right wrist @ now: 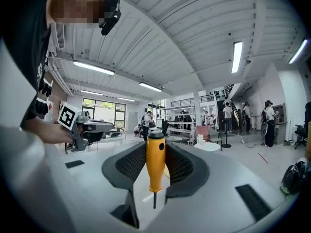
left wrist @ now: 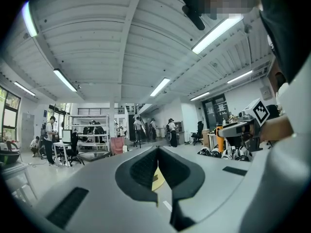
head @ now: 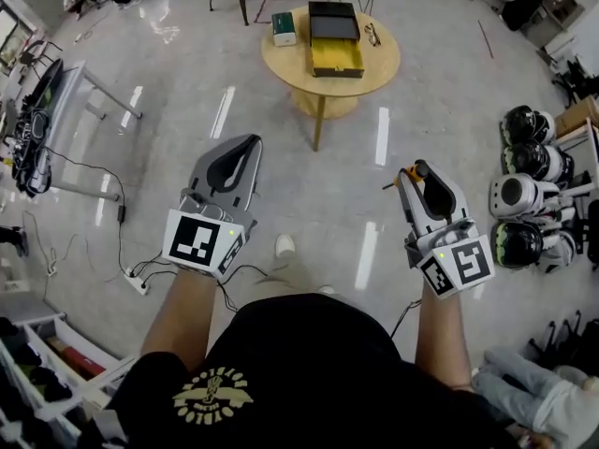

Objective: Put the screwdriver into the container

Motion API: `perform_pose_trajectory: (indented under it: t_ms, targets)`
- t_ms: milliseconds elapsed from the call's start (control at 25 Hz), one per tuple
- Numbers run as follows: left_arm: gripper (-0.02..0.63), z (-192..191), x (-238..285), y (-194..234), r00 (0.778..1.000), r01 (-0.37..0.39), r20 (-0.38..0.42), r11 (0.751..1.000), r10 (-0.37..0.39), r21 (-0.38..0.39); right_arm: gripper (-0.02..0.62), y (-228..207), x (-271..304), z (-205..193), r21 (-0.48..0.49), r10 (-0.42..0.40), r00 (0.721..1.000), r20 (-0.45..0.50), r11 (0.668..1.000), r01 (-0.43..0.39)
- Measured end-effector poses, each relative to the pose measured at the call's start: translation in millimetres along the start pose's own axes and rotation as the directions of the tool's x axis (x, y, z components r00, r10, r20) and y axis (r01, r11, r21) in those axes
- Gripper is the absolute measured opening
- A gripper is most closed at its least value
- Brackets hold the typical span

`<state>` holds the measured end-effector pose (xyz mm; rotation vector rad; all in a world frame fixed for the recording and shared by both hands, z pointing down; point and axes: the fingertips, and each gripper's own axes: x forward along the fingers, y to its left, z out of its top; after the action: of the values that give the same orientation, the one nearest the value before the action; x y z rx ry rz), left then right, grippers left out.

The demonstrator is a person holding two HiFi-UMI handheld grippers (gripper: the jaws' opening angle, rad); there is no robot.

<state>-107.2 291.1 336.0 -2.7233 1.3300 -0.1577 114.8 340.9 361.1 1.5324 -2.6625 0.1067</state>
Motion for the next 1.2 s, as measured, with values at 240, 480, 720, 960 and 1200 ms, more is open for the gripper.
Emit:
perform_pose_trajectory:
  t_ms: [240, 480, 720, 960, 1200]
  targets:
    - [0.018, -38.8, 21.9, 24.6, 0.999, -0.017, -0.043, 0.999, 0.016, -0.028, 0.137, -13.6, 30.7, -20.4, 0.011, -0.006, 0.999, -0.034, 1.000, 0.006]
    - [0.018, -39.7, 40.8, 40.1, 0.999, -0.012, -0.036, 1.000, 0.011, -0.022, 0.137, -18.4, 59.5, -18.3, 0.007, 0.001, 0.999, -0.050, 1.000, 0.000]
    - [0.018, -31.9, 58.5, 64.8, 1.000, -0.014, -0.022, 1.000, 0.014, 0.000, 0.137, -25.6, 83.9, -5.5, -0.004, -0.011, 0.999, -0.034, 1.000, 0.011]
    - [0.018, -31.4, 78.8, 89.5, 0.999, -0.029, -0.037, 1.000, 0.028, -0.004, 0.137, -27.4, 111.0, 1.1, -0.011, -0.021, 0.999, -0.034, 1.000, 0.021]
    - [0.018, -21.7, 89.8, 107.4, 1.000, 0.007, 0.002, 1.000, -0.007, -0.006, 0.137, -21.8, 134.9, 16.2, -0.035, -0.023, 0.999, -0.024, 0.999, 0.022]
